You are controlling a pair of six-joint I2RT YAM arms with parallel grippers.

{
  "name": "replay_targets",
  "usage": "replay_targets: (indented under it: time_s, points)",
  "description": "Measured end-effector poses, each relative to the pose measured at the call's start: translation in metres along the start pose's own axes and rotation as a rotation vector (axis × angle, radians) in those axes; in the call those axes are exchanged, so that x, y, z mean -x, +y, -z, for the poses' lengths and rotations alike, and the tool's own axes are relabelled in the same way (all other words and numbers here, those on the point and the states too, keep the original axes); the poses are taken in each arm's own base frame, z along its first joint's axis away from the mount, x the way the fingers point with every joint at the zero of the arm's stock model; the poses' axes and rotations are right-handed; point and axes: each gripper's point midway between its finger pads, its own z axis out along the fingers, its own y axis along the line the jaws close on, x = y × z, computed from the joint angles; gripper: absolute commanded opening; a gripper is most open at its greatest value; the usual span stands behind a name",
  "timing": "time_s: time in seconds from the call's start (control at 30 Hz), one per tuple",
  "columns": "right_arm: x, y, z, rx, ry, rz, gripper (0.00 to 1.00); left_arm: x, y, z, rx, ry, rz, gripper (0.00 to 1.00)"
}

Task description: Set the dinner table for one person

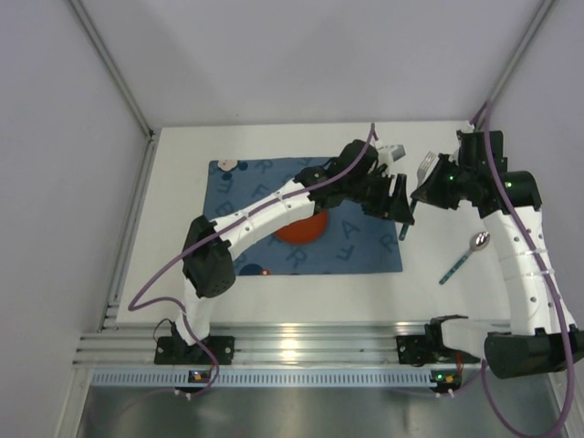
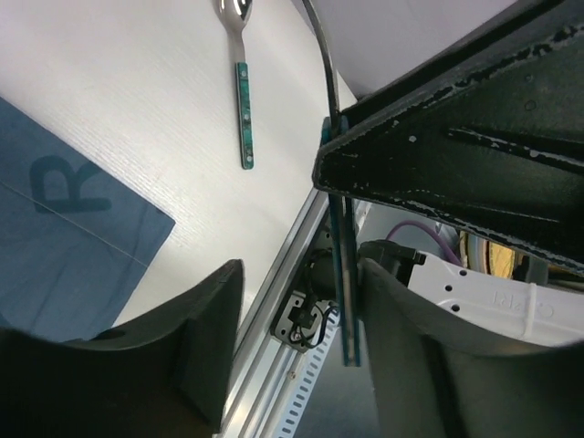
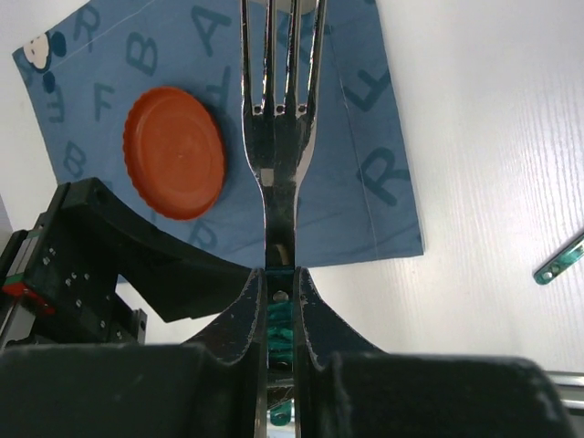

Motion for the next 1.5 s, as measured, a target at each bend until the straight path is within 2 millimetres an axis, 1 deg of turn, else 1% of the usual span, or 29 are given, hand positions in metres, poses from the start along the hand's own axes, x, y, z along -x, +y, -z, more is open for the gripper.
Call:
replay_targets:
  time_s: [0.1, 0.13, 0.2, 0.23, 0.27, 0.3, 0.53, 0.57, 0.6, 0.63, 0.7, 0.73, 0.83, 0.9, 0.97, 1.0, 1.07, 1.2, 1.27, 1.33, 1.37, 1.4, 1.5]
  points:
    - [0.0, 0.001, 0.0, 0.005, 0.0, -0.004, 0.0, 0.001, -0.004, -0.002, -0.019, 0.004, 0.004, 0.46]
    - [0.0, 0.002, 0.0, 0.007, 0.0, -0.005, 0.0, 0.001, -0.006, -0.002, -0.024, 0.004, 0.005, 0.39]
    - [0.0, 0.002, 0.0, 0.011, 0.001, -0.004, 0.0, 0.002, -0.01, -0.001, -0.038, 0.004, 0.004, 0.29]
    - [0.0, 0.003, 0.0, 0.012, 0.001, -0.005, 0.0, 0.002, -0.011, -0.001, -0.044, 0.003, 0.002, 0.2]
    - [0.0, 0.003, -0.001, 0.013, 0.002, -0.005, 0.0, 0.002, -0.013, -0.002, -0.052, 0.004, 0.003, 0.07]
    - [0.001, 0.003, -0.001, 0.013, 0.001, -0.004, 0.0, 0.002, -0.015, -0.002, -0.056, 0.003, 0.005, 0.01]
    - [0.003, 0.004, -0.004, 0.016, -0.003, -0.01, 0.0, 0.003, -0.012, -0.002, -0.05, 0.001, 0.007, 0.0]
    - [0.003, 0.004, -0.004, 0.017, -0.003, -0.01, 0.05, 0.003, -0.011, -0.002, -0.05, 0.001, 0.008, 0.0]
    - [0.003, 0.004, -0.004, 0.017, -0.003, -0.01, 0.2, 0.004, -0.011, -0.002, -0.053, 0.0, 0.008, 0.0]
    - [0.003, 0.004, -0.005, 0.017, -0.001, -0.01, 0.51, 0.004, -0.009, -0.002, -0.055, -0.001, 0.011, 0.0]
    - [0.001, 0.005, -0.007, 0.018, 0.012, -0.01, 0.7, 0.002, -0.003, -0.001, -0.054, -0.005, 0.013, 0.0]
    - [0.0, 0.005, -0.008, 0.019, 0.019, -0.012, 0.82, -0.003, 0.002, 0.0, -0.047, 0.001, 0.021, 0.0]
    - [0.0, 0.004, -0.01, 0.01, 0.029, -0.004, 0.84, -0.018, 0.025, 0.013, -0.004, 0.016, 0.062, 0.0]
    - [0.002, 0.004, -0.009, 0.008, 0.024, 0.0, 0.84, -0.028, 0.043, 0.03, 0.03, 0.016, 0.1, 0.0]
    - [0.002, 0.004, -0.008, 0.006, 0.02, 0.006, 0.83, -0.031, 0.059, 0.056, 0.066, -0.004, 0.136, 0.0]
    - [0.003, 0.004, -0.008, 0.005, 0.019, 0.007, 0.83, -0.029, 0.065, 0.069, 0.081, -0.021, 0.149, 0.0]
    - [0.003, 0.003, -0.008, 0.003, 0.02, 0.01, 0.83, -0.022, 0.078, 0.103, 0.113, -0.081, 0.167, 0.0]
    - [0.002, 0.002, -0.009, 0.002, 0.022, 0.013, 0.82, -0.003, 0.095, 0.173, 0.168, -0.23, 0.172, 0.0]
    - [-0.002, 0.0, -0.012, 0.0, 0.033, 0.011, 0.82, 0.0, 0.105, 0.204, 0.205, -0.287, 0.17, 0.0]
    - [-0.008, -0.003, -0.016, -0.007, 0.054, 0.009, 0.82, -0.004, 0.121, 0.224, 0.253, -0.311, 0.183, 0.0]
    - [-0.011, -0.004, -0.018, -0.01, 0.063, 0.008, 0.82, -0.008, 0.131, 0.23, 0.278, -0.31, 0.195, 0.0]
    - [-0.013, -0.005, -0.019, -0.012, 0.069, 0.007, 0.82, -0.013, 0.144, 0.235, 0.309, -0.304, 0.217, 0.0]
    - [-0.015, -0.005, -0.02, -0.008, 0.077, 0.006, 0.82, -0.037, 0.186, 0.241, 0.394, -0.246, 0.298, 0.0]
